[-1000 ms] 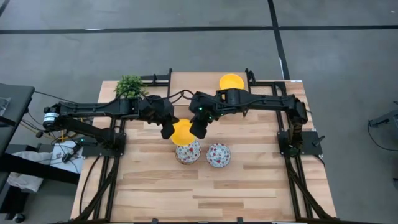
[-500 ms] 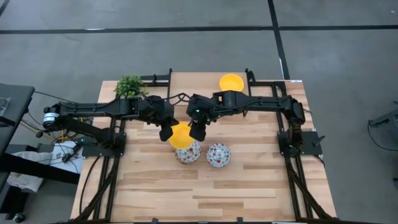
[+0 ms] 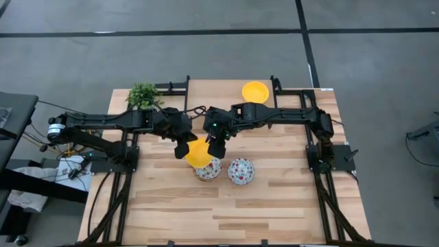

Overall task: Pick & Place Mini bowls
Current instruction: Stack the top left yellow bowl on the other yellow bowl on the shelf

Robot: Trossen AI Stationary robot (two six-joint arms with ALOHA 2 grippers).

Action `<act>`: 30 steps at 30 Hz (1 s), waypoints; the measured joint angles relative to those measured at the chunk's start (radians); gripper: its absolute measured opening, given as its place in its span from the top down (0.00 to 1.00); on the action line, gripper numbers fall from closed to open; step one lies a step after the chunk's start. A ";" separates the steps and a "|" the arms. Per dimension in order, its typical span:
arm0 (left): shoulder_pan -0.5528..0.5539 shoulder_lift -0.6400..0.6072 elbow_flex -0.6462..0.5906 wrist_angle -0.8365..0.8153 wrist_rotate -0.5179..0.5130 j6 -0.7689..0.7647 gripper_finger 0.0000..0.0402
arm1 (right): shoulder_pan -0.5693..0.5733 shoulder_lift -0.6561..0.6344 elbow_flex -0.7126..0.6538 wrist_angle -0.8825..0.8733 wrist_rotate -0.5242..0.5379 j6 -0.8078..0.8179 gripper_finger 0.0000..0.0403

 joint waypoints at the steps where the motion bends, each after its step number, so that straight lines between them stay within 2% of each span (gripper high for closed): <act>1: 0.000 0.000 0.000 0.000 0.000 0.000 0.98 | 0.000 0.000 0.000 0.000 0.000 0.001 0.61; 13: 0.000 0.000 0.000 0.009 -0.002 0.000 0.98 | 0.000 0.000 0.000 0.007 -0.019 0.003 0.64; 23: 0.000 0.000 0.000 0.015 -0.003 -0.001 0.98 | 0.002 0.060 -0.001 0.008 -0.021 0.004 0.65; 27: 0.000 0.000 0.000 0.016 -0.003 -0.001 0.98 | 0.002 0.064 -0.001 0.006 -0.019 0.004 0.69; 30: 0.000 0.000 0.000 0.017 -0.003 -0.001 0.98 | 0.002 0.063 0.000 0.001 -0.019 0.004 0.77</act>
